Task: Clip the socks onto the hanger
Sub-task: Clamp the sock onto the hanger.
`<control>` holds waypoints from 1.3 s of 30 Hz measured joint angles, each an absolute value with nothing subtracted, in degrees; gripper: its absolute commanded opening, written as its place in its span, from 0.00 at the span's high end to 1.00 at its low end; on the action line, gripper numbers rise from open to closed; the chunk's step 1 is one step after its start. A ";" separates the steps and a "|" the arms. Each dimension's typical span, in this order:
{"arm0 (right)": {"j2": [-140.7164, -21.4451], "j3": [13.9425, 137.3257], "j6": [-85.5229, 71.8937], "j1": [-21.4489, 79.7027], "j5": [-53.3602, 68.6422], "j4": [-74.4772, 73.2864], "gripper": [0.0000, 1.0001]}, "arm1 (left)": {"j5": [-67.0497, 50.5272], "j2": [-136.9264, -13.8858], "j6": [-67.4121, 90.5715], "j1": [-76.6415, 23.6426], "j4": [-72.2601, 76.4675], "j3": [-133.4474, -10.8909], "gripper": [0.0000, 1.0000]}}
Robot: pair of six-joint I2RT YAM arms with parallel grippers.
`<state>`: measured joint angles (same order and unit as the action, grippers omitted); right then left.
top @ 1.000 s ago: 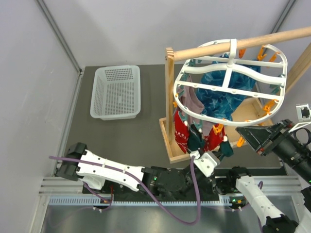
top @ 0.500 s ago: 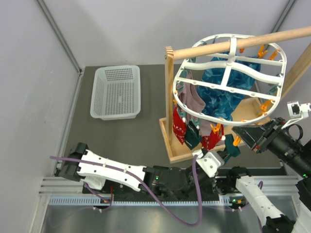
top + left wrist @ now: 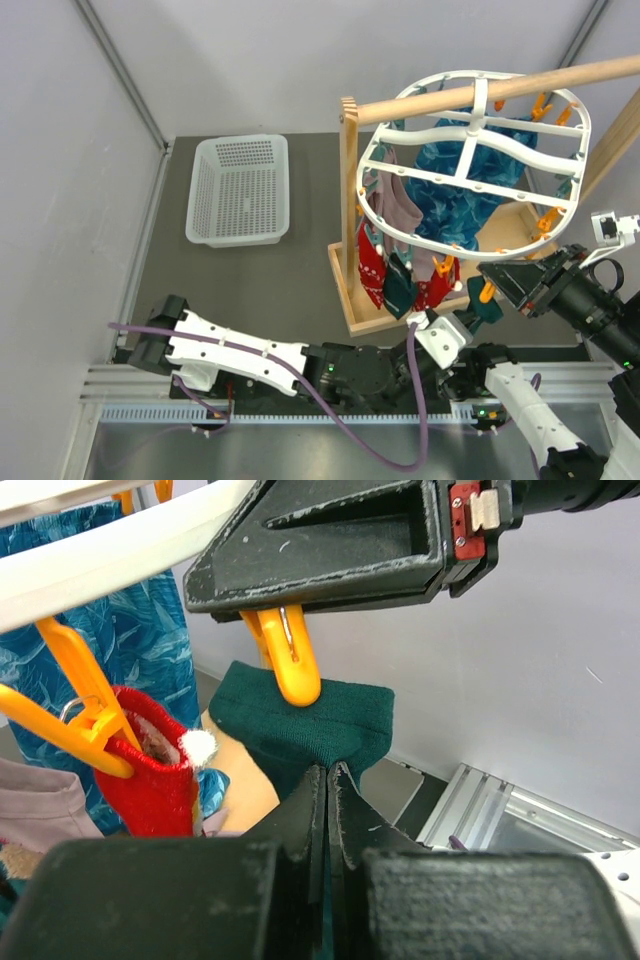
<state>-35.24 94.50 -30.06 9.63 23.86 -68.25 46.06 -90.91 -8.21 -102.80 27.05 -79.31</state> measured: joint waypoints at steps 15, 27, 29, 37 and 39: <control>-34.81 94.08 -30.06 9.63 23.90 -68.14 0.88 | 46.46 -91.50 -8.97 -102.80 27.42 -80.51 0.99; -34.65 94.08 -30.04 9.63 23.88 -68.14 0.84 | 47.20 -91.46 -4.82 -101.69 24.88 -82.48 0.85; -34.63 94.08 -30.04 9.63 23.88 -68.12 0.80 | 46.87 -91.44 -3.86 -101.23 24.23 -82.48 0.83; -34.63 94.08 -30.04 9.63 24.01 -68.14 0.74 | 45.80 -91.35 -1.69 -100.62 22.15 -82.48 0.78; -34.63 94.08 -30.04 9.63 24.05 -68.14 0.72 | 45.45 -91.35 -1.43 -100.62 22.00 -82.50 0.75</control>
